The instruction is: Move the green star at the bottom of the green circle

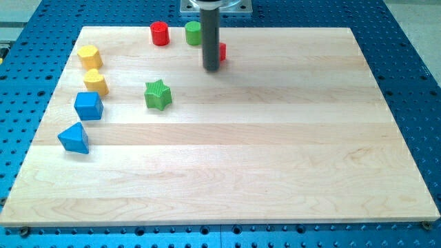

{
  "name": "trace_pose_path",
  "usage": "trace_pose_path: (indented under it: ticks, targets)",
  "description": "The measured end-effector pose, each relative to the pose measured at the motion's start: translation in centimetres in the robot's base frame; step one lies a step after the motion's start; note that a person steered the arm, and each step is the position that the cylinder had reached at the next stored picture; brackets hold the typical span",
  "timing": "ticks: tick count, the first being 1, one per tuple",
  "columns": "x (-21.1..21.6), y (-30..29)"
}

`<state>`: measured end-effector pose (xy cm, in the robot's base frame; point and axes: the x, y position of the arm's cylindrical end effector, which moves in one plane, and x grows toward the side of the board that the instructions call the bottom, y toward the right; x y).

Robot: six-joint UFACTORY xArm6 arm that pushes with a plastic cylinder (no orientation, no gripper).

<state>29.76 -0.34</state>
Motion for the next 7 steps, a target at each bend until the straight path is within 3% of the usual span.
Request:
trace_pose_path:
  ticks: [3,4,5,6,7]
  targets:
    - [-4.1,2.3]
    - [0.5,1.9]
    - [11.2,-4.4]
    - [16.0,-13.0]
    - [13.3,-14.2]
